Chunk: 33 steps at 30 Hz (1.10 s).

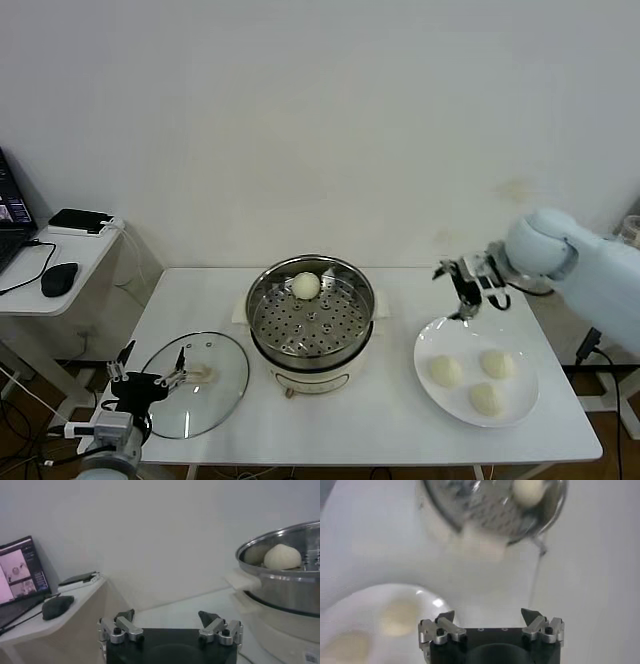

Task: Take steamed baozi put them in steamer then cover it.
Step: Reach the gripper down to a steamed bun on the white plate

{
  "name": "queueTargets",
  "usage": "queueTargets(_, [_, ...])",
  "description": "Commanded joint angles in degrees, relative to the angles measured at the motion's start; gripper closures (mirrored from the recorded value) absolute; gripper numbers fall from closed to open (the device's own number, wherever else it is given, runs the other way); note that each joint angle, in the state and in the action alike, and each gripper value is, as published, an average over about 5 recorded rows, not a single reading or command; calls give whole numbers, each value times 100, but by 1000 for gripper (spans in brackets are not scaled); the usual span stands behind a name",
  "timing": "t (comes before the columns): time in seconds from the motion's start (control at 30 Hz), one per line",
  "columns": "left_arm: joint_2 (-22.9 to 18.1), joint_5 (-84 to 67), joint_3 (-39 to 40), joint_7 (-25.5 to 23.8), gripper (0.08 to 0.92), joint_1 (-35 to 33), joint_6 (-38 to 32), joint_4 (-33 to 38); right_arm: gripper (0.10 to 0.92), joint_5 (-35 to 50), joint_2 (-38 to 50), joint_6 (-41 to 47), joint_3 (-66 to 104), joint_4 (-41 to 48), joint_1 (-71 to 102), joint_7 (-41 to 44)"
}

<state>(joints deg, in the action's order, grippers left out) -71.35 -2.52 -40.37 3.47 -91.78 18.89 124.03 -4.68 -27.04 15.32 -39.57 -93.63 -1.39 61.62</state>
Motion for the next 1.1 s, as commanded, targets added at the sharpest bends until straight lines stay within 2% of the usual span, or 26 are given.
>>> queueTargets(0.03, [87,-18,-25,3,177,52,9,-48,203,-372,494,170,822,-250,1561,0])
queueTargets(0.43, [14,32,-37,-42,177,-9,13,-32,203,-657,-41,223,950,118,2144,-122])
queueTargets(1.1, [-100,90,-139,-74,177,-81,25,34,203,-1012,-984,283,782,920,2025,-352])
